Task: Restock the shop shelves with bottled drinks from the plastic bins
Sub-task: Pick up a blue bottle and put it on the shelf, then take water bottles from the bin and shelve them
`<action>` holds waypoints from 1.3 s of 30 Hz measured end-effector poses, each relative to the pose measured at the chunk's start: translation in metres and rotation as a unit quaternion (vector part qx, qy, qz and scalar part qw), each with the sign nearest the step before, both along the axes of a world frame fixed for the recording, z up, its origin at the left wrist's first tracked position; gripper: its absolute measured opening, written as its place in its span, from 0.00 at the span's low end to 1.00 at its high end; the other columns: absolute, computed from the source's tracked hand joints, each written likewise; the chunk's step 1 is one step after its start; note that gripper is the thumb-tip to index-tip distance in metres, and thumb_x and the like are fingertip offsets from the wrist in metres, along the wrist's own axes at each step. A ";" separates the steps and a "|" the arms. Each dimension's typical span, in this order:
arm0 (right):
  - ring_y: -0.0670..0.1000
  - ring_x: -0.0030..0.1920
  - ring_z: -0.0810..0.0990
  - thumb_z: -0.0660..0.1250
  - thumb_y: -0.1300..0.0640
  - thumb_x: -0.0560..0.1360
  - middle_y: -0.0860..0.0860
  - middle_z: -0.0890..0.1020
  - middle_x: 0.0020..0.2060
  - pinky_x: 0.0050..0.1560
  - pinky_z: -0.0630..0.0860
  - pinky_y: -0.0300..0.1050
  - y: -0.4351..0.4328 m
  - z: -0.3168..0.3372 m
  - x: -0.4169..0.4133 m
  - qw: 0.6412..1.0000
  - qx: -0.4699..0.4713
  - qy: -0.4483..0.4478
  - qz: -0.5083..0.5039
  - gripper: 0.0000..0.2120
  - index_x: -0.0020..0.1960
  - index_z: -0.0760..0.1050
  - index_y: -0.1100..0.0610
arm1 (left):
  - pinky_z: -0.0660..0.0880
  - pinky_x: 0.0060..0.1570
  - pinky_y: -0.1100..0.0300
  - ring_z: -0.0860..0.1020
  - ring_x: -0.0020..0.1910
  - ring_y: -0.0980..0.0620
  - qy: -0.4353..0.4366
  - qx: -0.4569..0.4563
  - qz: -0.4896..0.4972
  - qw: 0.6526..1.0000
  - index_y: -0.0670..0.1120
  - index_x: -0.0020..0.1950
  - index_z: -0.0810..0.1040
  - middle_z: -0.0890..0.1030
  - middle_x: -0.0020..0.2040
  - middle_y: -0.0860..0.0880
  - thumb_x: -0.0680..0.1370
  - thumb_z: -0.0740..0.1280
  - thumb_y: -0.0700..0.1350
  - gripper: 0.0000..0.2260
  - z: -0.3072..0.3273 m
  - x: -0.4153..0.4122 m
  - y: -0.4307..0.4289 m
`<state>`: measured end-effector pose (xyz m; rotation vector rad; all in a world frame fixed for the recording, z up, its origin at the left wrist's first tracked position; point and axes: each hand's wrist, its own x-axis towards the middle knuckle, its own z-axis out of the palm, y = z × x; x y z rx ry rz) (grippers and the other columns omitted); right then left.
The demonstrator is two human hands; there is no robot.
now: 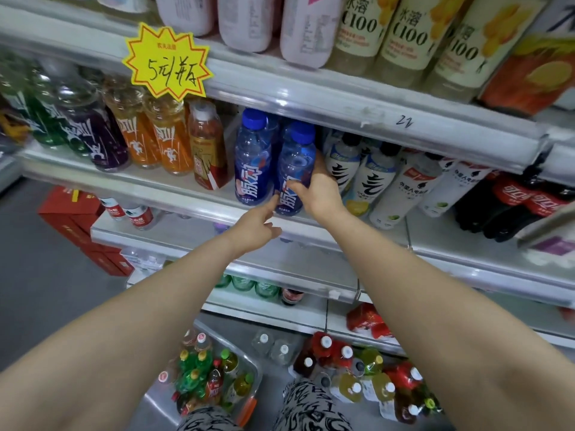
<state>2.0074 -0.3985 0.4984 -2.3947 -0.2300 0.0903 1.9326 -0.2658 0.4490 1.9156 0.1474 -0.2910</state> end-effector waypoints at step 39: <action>0.46 0.52 0.79 0.70 0.58 0.79 0.51 0.82 0.54 0.59 0.76 0.41 -0.363 0.028 -0.288 0.970 0.070 0.036 -0.232 0.17 0.67 0.77 0.58 | 0.74 0.56 0.65 0.78 0.52 0.55 -0.114 -0.023 -0.225 0.967 0.47 0.58 0.77 0.80 0.52 0.49 0.77 0.68 0.33 0.14 0.071 -0.161 -0.343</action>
